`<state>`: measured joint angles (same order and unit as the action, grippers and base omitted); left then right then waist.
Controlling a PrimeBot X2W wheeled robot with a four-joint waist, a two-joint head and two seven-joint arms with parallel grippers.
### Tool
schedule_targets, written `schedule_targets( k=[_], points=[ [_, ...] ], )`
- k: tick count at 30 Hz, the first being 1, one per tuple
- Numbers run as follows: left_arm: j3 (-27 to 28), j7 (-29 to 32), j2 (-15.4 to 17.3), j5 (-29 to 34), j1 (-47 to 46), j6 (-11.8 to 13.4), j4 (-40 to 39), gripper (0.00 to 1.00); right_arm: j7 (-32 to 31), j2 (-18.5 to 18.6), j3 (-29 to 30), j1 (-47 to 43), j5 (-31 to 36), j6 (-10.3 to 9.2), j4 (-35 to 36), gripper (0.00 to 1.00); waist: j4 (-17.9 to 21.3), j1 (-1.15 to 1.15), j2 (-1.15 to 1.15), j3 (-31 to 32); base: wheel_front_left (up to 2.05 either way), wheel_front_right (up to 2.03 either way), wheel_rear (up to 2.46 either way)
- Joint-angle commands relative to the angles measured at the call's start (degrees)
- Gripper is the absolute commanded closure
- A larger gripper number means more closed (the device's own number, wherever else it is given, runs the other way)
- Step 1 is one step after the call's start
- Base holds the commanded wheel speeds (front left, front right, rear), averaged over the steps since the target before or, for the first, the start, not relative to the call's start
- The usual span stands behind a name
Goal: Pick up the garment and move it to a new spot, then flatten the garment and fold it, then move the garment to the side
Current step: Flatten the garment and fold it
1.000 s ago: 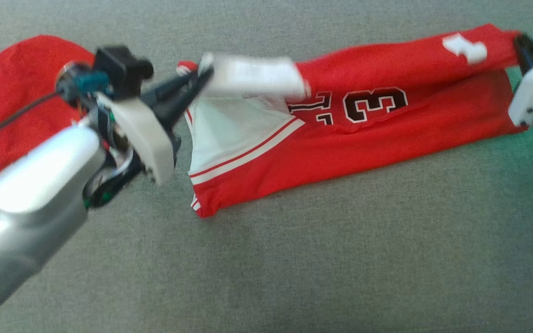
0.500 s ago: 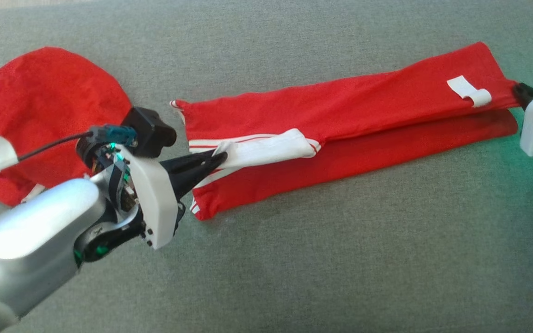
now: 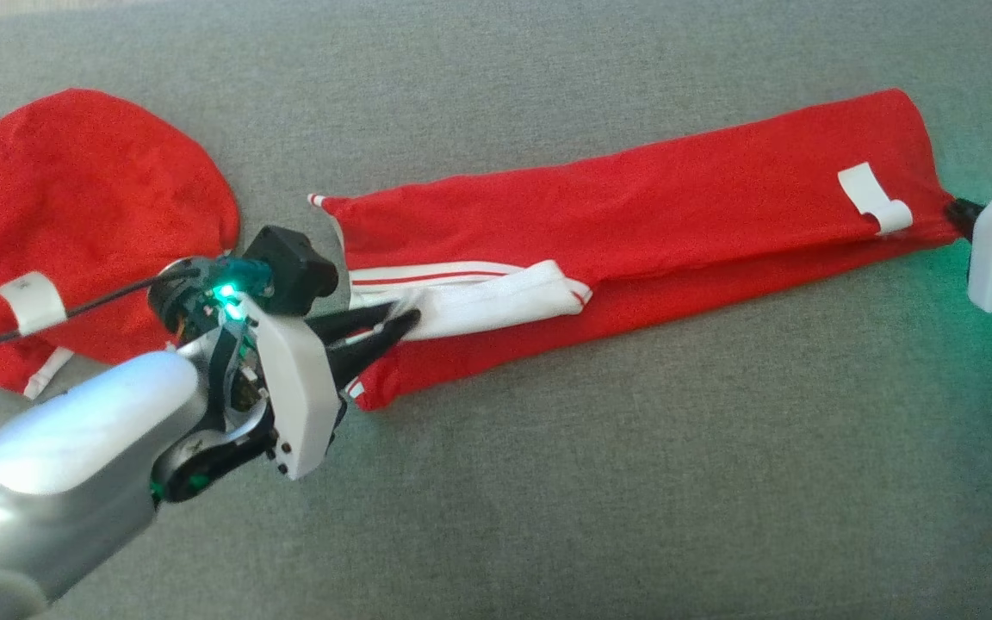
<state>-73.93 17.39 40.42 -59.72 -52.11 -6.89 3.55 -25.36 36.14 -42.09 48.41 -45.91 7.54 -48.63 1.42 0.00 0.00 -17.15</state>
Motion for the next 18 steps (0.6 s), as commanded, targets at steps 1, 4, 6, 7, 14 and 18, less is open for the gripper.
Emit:
schedule_targets(
  k=[1,4,6,7,14,18],
  points=[
    [2.65,-0.68,1.25,1.03,-0.86,0.76,-0.34,0.0,-0.4,1.46,0.29,-1.98,-0.69,-0.05,0.52,0.0,0.03,0.0,0.0,0.11,0.0,0.0,0.0],
    [2.73,-2.35,0.07,2.29,-0.27,1.84,1.55,0.0,-1.21,0.92,0.78,-2.07,-1.47,-0.05,0.33,0.0,0.24,0.0,0.0,0.61,0.0,0.0,0.0],
    [4.11,-4.74,-0.86,2.12,0.01,3.41,2.8,0.0,-0.67,0.8,1.38,-1.73,-1.61,-0.05,0.32,0.0,0.39,0.0,0.0,1.08,0.0,0.0,0.0],
    [5.03,-6.23,-1.29,2.12,0.01,4.33,3.44,0.0,-0.5,0.66,1.85,-1.57,-1.87,-0.05,0.24,0.0,0.43,0.0,0.0,1.37,0.0,0.0,0.0],
    [14.4,-21.8,-4.4,2.24,-0.03,12.54,7.89,0.0,8.63,-1.41,7.84,0.53,-3.93,-0.05,2.26,0.0,0.55,0.0,0.0,4.13,0.0,0.0,0.0],
    [19.36,-30.2,-5.87,2.44,1.35,16.06,9.21,0.0,18.93,-3.0,10.49,0.14,-2.68,-0.05,5.33,0.0,0.38,0.0,0.0,6.08,0.0,0.0,0.0]
  ],
)
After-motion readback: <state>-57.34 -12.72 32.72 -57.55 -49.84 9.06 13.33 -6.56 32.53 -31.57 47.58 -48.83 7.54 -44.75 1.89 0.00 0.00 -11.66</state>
